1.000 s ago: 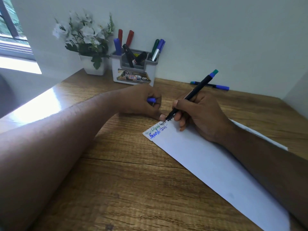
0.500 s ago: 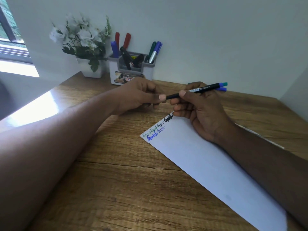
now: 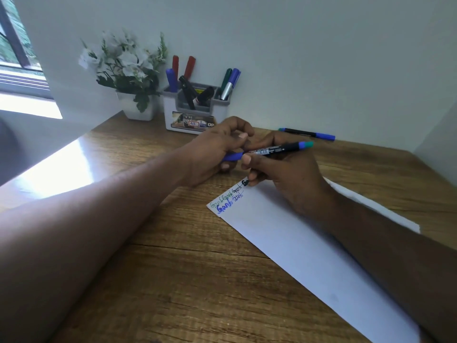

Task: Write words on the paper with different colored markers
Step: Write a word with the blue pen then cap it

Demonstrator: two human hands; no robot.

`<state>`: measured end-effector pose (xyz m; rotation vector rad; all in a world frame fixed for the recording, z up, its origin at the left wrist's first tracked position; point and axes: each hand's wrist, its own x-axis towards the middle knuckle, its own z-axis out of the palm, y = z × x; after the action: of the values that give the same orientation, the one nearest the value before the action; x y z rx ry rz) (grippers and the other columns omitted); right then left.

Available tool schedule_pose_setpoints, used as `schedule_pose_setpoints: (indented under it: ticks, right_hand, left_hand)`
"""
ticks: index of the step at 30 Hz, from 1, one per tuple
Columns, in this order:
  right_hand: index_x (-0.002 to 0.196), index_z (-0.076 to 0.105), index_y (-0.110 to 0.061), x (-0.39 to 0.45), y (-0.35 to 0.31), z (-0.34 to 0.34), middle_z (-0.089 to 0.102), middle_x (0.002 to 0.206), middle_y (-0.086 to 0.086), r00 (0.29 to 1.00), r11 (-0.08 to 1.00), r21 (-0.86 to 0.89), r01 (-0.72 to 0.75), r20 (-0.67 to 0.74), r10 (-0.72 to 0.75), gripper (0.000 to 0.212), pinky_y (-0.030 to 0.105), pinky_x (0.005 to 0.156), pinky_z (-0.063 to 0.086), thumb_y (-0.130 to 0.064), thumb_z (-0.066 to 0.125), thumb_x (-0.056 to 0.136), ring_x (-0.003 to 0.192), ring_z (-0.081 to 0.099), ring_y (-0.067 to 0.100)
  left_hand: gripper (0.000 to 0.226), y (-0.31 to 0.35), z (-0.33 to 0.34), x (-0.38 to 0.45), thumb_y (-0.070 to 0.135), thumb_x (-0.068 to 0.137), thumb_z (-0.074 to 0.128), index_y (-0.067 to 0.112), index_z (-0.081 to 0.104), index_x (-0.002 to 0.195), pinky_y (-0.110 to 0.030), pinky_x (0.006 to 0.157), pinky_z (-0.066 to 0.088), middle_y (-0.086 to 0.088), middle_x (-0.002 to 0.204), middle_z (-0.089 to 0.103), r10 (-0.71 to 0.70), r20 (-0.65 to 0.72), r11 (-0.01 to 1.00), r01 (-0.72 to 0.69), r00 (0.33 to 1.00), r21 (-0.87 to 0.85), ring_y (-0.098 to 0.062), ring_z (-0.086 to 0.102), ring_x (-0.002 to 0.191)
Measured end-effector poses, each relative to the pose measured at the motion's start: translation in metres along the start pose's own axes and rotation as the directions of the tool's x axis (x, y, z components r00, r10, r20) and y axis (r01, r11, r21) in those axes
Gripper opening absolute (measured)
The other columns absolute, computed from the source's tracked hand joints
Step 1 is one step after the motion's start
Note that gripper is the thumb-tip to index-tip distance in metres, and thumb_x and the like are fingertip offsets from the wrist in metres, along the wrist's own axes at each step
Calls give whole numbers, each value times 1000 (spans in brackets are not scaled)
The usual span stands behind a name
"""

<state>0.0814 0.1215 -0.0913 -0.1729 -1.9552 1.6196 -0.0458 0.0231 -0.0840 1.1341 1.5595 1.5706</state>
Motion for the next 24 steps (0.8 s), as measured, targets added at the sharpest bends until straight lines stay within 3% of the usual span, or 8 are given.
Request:
schedule_pose_setpoints:
  ticks: [4, 9, 12, 15, 17, 21, 24]
  right_hand:
    - [89, 66, -1, 1, -5, 6, 66, 69, 21, 1000, 993, -119, 18, -6, -19, 5, 34, 51, 58, 1, 68, 84, 50, 62, 22]
    - [93, 66, -7, -3, -1, 10, 70, 71, 10, 993, 996, -59, -63, 98, 68, 6, 32, 50, 54, -10, 61, 91, 50, 60, 22]
    - [104, 66, -14, -1, -4, 0, 69, 87, 9, 989, 998, -52, 23, 149, -15, 23, 35, 61, 57, 2, 62, 88, 66, 63, 20]
    - [127, 51, -40, 7, -5, -14, 62, 116, 2, 958, 869, -438, 230, 258, -124, 72, 23, 73, 55, 17, 56, 83, 88, 63, 8]
    - [126, 47, -48, 9, -9, -16, 61, 122, -4, 973, 844, -504, 180, 215, -79, 76, 17, 78, 52, 14, 56, 83, 98, 61, 0]
    - [113, 67, -20, 29, -23, -7, 72, 98, 4, 988, 980, -166, 108, -95, -125, 38, 21, 79, 55, 7, 61, 86, 84, 67, 6]
    - [113, 67, -15, 68, -27, 14, 70, 90, 2, 957, 983, -119, 141, -238, -166, 35, 31, 78, 59, 7, 61, 87, 78, 69, 12]
  left_hand:
    - [13, -2, 3, 0, 12, 101, 37, 14, 50, 100, -22, 45, 33, 3, 64, 59, 8, 8, 999, -8, 1000, -32, -9, 46, 48]
    - [17, -1, 3, -2, 19, 103, 34, 8, 47, 105, -24, 43, 42, -10, 73, 55, -6, -44, 950, -8, 999, -312, -19, 50, 45]
    - [18, -6, -12, 6, 21, 101, 41, 12, 55, 95, -33, 60, 48, -6, 82, 60, -38, -307, 937, -72, 951, -341, -18, 56, 64]
    - [16, -10, -37, 14, 14, 98, 47, 16, 56, 86, -30, 54, 43, -3, 74, 59, -57, -598, 944, -152, 799, -293, -15, 51, 59]
    - [15, -14, -46, 16, 11, 97, 47, 16, 55, 86, -28, 50, 40, -3, 70, 57, -69, -663, 934, -185, 745, -306, -14, 49, 56]
    - [16, -15, -41, 20, 7, 94, 49, 17, 57, 85, -26, 49, 41, -2, 72, 57, -54, -634, 969, -113, 772, -220, -13, 50, 59]
    - [19, -13, -52, 20, -1, 90, 50, 17, 58, 86, -27, 51, 43, -3, 77, 58, -8, -637, 978, -126, 771, -165, -14, 51, 63]
